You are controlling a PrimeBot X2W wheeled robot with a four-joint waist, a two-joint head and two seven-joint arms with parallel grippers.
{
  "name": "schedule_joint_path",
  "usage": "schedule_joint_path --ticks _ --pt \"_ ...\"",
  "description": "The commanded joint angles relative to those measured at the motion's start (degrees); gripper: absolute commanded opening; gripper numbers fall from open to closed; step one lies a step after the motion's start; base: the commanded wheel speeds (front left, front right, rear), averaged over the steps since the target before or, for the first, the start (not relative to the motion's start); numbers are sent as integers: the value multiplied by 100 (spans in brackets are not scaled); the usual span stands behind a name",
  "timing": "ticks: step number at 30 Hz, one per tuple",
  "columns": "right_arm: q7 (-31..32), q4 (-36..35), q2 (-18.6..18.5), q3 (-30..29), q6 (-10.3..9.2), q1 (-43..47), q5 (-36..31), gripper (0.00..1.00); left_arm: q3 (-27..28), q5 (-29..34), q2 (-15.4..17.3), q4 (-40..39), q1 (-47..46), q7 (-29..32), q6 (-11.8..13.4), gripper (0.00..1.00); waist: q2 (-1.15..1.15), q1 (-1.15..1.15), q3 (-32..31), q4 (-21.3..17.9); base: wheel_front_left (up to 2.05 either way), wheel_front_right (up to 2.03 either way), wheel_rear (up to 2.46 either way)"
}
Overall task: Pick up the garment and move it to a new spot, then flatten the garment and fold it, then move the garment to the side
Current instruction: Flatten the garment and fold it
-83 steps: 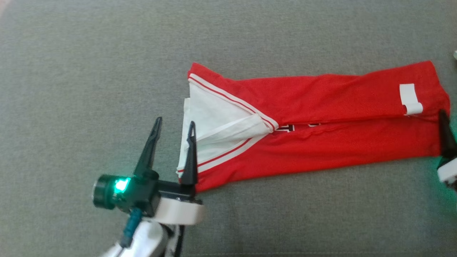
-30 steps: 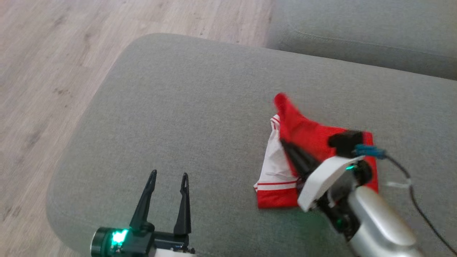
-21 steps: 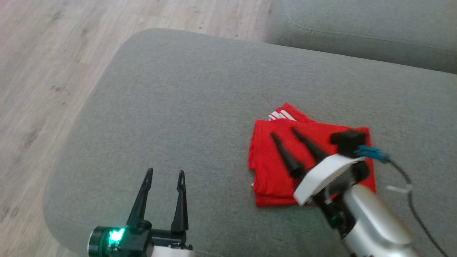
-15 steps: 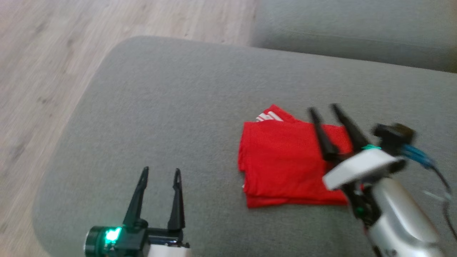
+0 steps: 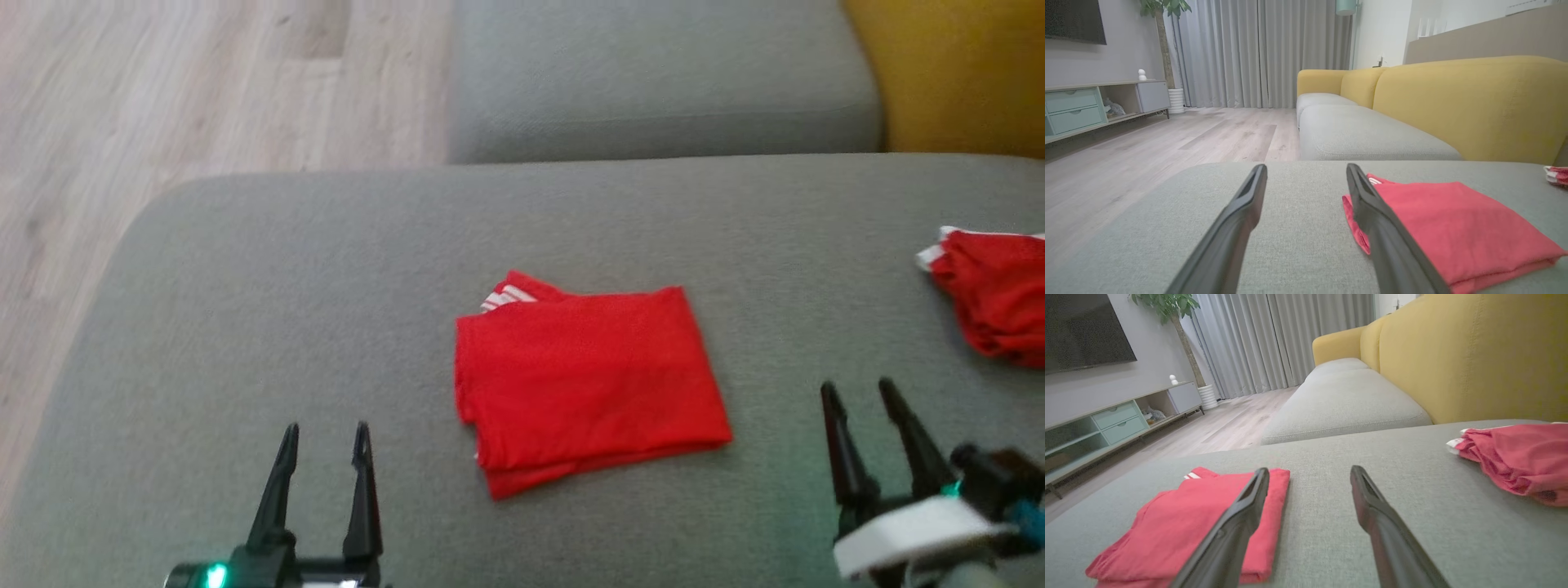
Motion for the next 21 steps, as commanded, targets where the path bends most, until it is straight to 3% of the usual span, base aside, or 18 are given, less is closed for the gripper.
schedule_joint_path --ticks 1,9,21 --pt "-75 -261 -22 78 39 8 -162 100 239 -21 -61 -90 -66 -37 -40 100 0 0 -158 -173 0 0 0" --pt "-77 -570 299 -116 39 653 -727 100 466 13 -94 240 119 -37 -209 100 0 0 -335 -383 0 0 0" --pt "-77 -589 379 -161 39 757 -879 100 586 79 -151 442 203 -37 -303 100 0 0 -362 -344 0 0 0"
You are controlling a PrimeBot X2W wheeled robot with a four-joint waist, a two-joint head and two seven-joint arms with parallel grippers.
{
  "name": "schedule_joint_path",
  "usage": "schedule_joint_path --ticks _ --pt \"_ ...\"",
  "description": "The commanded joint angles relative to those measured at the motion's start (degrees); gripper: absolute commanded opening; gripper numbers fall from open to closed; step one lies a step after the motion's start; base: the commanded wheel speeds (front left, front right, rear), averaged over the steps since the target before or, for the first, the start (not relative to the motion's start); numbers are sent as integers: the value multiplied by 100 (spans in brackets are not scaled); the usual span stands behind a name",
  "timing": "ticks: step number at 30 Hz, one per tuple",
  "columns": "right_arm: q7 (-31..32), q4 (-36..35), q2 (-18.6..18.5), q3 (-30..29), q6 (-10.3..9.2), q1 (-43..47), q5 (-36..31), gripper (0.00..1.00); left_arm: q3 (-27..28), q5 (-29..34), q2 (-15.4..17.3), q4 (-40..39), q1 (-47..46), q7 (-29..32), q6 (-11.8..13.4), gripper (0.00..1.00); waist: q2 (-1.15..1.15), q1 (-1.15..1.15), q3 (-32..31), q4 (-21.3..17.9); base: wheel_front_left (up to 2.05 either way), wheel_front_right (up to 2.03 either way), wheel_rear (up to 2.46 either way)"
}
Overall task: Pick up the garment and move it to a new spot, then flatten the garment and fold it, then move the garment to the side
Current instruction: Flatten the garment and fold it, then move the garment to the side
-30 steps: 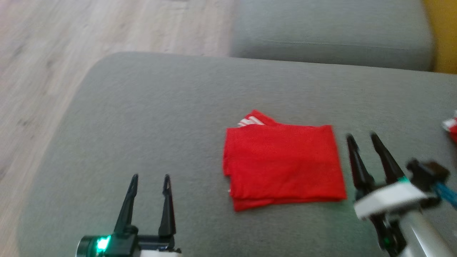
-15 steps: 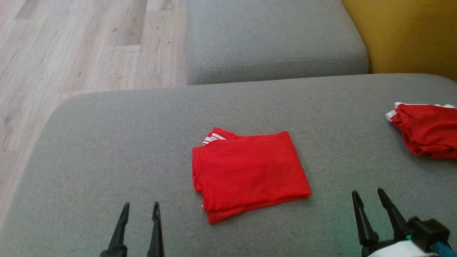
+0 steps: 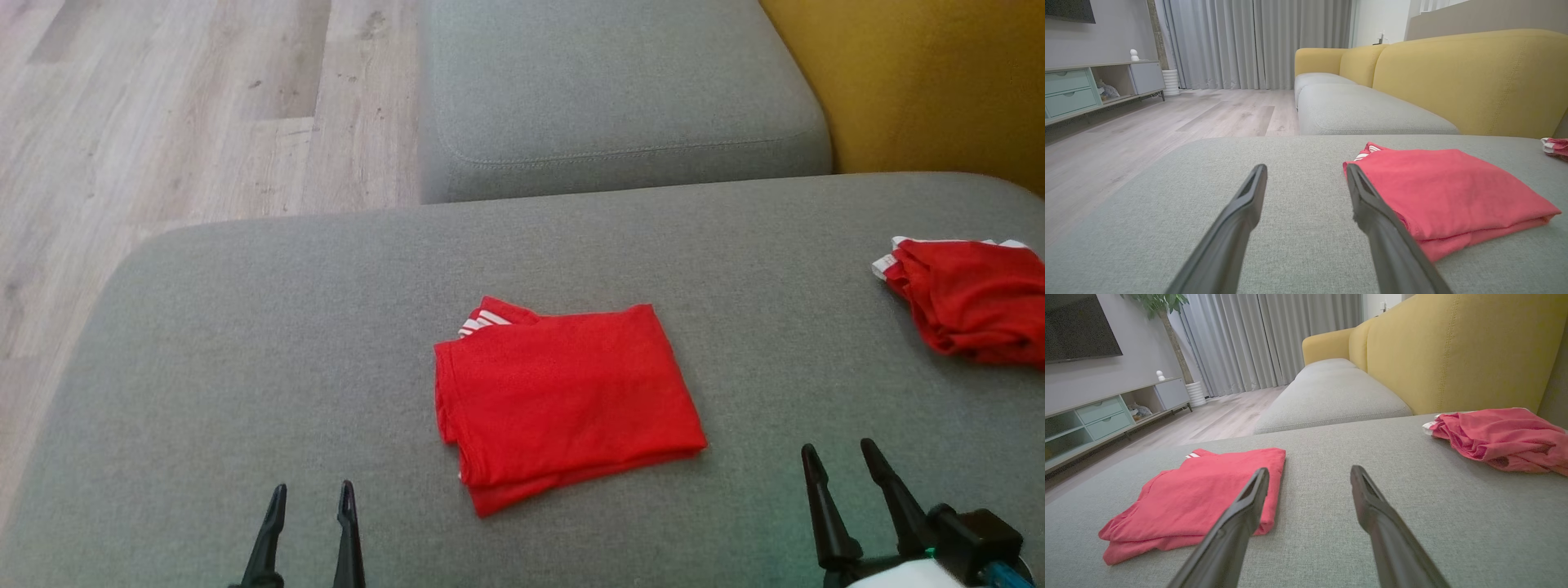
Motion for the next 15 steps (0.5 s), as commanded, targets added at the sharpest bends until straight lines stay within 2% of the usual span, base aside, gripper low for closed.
schedule_joint_path --ticks 1,9,15 --pt "-77 -188 -60 80 39 -144 -56 100 193 54 -59 -163 -206 -37 -20 100 0 0 9 11 0 0 0" --pt "-77 -118 -75 68 39 -167 -84 100 212 87 -71 -172 -228 -37 -35 100 0 0 113 75 0 0 0" --pt "-77 717 -38 144 39 -702 -182 100 147 154 -77 -219 -298 -37 -14 100 0 0 387 183 0 0 0"
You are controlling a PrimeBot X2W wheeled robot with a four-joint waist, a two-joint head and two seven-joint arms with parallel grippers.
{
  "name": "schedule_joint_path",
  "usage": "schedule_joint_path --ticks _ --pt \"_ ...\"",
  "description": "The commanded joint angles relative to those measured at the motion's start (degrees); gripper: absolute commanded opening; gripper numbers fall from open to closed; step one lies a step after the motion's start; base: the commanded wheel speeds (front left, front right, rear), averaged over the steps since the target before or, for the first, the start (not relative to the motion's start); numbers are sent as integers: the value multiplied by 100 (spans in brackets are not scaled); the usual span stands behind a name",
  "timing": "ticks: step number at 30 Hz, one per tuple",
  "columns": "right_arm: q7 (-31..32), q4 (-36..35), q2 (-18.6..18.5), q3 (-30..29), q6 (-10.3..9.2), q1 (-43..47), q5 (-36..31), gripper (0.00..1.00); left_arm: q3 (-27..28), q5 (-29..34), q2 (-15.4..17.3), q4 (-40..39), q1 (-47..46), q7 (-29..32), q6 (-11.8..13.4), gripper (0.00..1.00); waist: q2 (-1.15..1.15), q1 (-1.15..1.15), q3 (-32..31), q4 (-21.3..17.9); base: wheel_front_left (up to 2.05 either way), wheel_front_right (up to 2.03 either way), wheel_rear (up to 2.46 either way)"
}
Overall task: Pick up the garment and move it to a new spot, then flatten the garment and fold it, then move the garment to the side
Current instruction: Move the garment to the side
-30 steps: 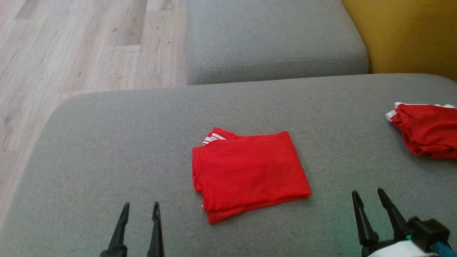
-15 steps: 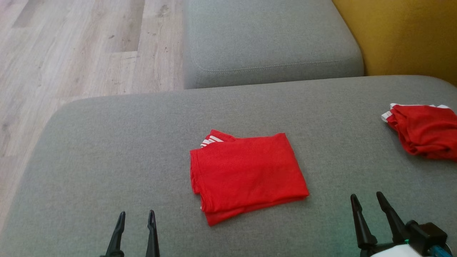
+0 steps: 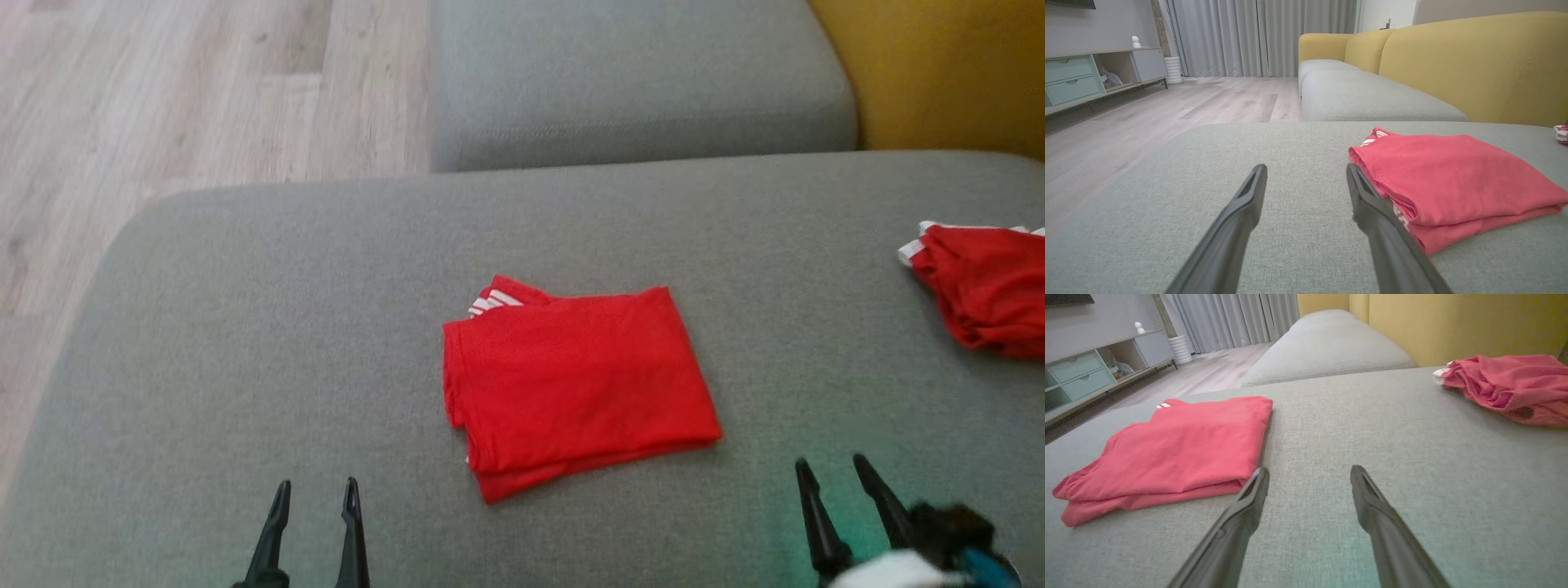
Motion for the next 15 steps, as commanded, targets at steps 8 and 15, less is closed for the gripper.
schedule_joint_path --ticks 8,15 --pt "244 1312 -20 523 39 -1830 761 100 -43 66 -51 -468 -443 -37 40 100 0 0 388 369 0 0 0" --pt "502 2167 -80 1040 39 -2737 1430 100 -214 125 -51 -693 -647 -37 150 100 0 0 723 666 0 0 0"
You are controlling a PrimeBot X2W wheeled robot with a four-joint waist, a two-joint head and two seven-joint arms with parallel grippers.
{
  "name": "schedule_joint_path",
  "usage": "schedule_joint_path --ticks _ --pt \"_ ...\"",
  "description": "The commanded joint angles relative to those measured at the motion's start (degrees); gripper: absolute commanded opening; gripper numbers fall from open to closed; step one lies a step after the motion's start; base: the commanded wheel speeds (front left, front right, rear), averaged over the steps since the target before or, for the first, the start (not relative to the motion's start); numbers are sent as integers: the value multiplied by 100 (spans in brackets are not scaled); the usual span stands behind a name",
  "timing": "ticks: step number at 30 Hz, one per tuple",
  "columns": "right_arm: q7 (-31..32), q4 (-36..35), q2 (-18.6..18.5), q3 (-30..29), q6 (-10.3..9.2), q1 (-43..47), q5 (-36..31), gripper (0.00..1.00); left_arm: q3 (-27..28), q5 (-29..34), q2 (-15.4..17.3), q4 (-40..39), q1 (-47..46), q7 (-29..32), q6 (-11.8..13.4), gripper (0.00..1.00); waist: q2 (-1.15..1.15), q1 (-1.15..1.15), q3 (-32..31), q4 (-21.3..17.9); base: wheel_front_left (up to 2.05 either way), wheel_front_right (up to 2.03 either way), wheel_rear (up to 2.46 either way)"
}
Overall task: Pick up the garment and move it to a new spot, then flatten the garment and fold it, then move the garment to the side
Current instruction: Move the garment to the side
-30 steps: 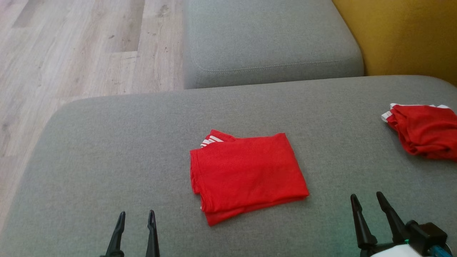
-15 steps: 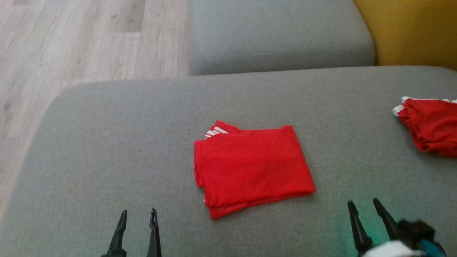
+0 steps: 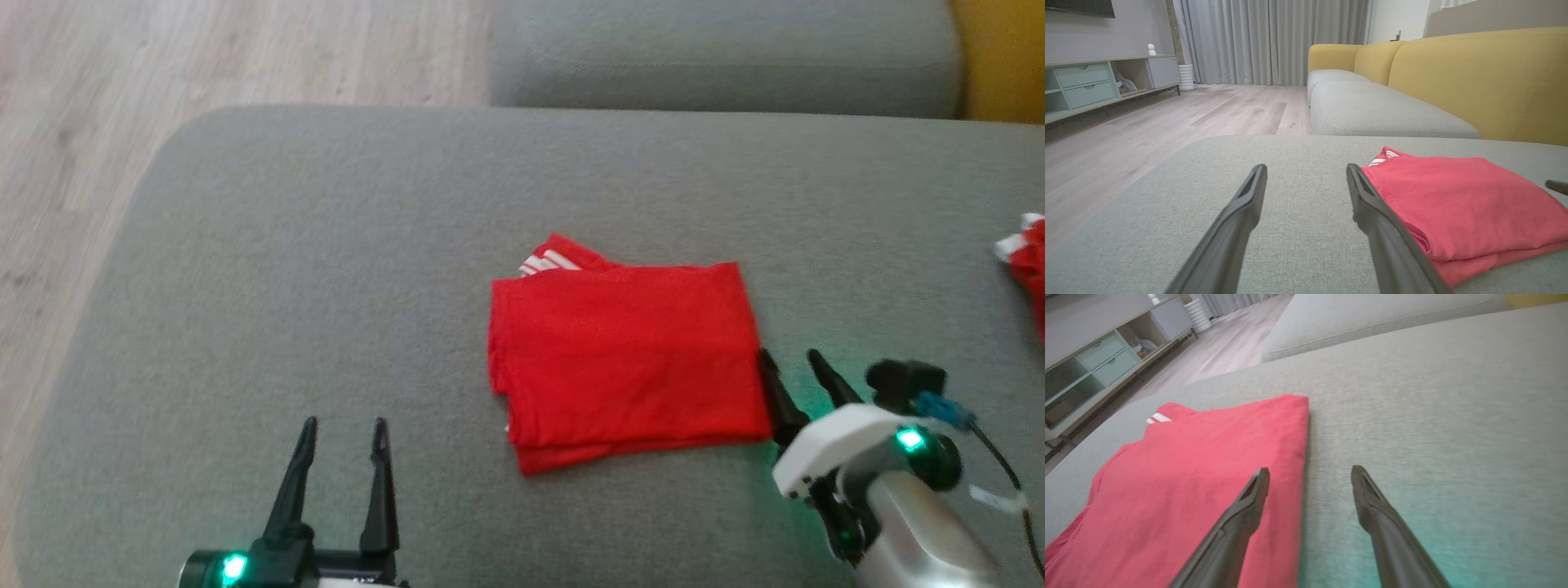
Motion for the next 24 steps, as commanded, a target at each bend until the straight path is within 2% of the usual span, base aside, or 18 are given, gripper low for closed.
schedule_joint_path --ticks 1,4,5,6,7,8,15,24 --pt "44 0 -57 262 39 -295 140 100 100 93 -38 -197 -269 -37 70 100 0 -2 153 139 0 0 0" --pt "55 289 -96 602 39 -496 312 100 37 94 -38 -179 -293 -37 115 100 0 -2 233 184 0 0 0" --pt "58 382 -102 715 39 -548 365 92 21 94 -38 -170 -300 -37 126 100 0 -2 252 192 0 0 0" --pt "61 459 -104 826 39 -592 436 48 5 92 -38 -165 -308 -37 137 100 0 -2 271 200 0 0 0" --pt "38 523 -115 918 39 -636 507 10 -11 89 -38 -161 -318 -37 149 100 0 -2 286 205 0 0 0" --pt "1 578 -133 997 39 -679 575 0 -24 89 -39 -158 -328 -37 162 100 0 -2 300 206 0 0 0" --pt "-365 778 -455 1352 39 -1143 819 0 -25 102 -39 -169 -403 -37 223 100 0 -2 392 -9 0 0 0" --pt "-502 868 -1277 1570 39 -1937 836 0 -28 162 -39 -375 -565 -37 290 100 0 -2 721 -537 0 0 0"
